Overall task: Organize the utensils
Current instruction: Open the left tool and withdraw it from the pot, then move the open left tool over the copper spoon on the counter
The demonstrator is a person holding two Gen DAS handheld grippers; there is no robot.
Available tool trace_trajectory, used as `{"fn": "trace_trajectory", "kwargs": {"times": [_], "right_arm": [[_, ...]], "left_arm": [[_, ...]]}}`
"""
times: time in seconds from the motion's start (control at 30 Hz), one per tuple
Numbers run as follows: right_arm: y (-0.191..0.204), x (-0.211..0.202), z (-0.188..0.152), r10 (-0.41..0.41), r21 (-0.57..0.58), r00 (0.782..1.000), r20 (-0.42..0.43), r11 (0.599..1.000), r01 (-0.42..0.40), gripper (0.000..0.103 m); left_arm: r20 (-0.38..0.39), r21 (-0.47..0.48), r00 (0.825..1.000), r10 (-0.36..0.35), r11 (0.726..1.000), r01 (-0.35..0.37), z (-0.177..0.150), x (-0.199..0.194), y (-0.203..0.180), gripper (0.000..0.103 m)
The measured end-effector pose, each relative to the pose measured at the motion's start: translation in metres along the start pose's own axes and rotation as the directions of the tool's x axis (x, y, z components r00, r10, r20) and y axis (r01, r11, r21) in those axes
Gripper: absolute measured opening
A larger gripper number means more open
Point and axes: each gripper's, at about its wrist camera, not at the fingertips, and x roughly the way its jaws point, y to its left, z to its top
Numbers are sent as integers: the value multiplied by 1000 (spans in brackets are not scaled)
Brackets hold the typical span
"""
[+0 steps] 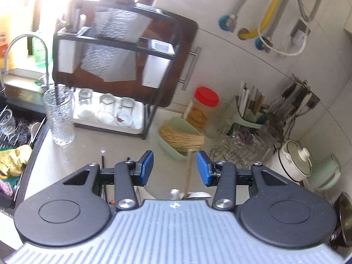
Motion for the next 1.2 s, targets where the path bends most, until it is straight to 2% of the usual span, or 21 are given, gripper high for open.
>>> {"fn": "trace_trajectory", "kwargs": {"times": [0.2, 0.37, 0.7, 1.0, 1.2], "right_arm": [[-4, -1, -1, -14, 14, 1000, -7, 1000, 14, 90], [-4, -2, -1, -21, 18, 1000, -15, 1000, 22, 90], [-4, -4, -2, -35, 19, 999, -28, 999, 36, 90], [-4, -4, 1, -62, 34, 995, -75, 997, 64, 90], [-2, -3, 3, -77, 38, 992, -98, 996, 81, 90]], "left_arm": [[-22, -52, 999, 30, 998, -31, -10, 8, 26, 49], [-57, -54, 995, 78, 995, -81, -24, 21, 46, 49], [-163, -66, 983, 82, 993, -93, -64, 55, 77, 49], [-238, -88, 971, 39, 994, -62, -96, 107, 105, 48], [-262, -75, 964, 32, 996, -54, -110, 141, 117, 36]]}}
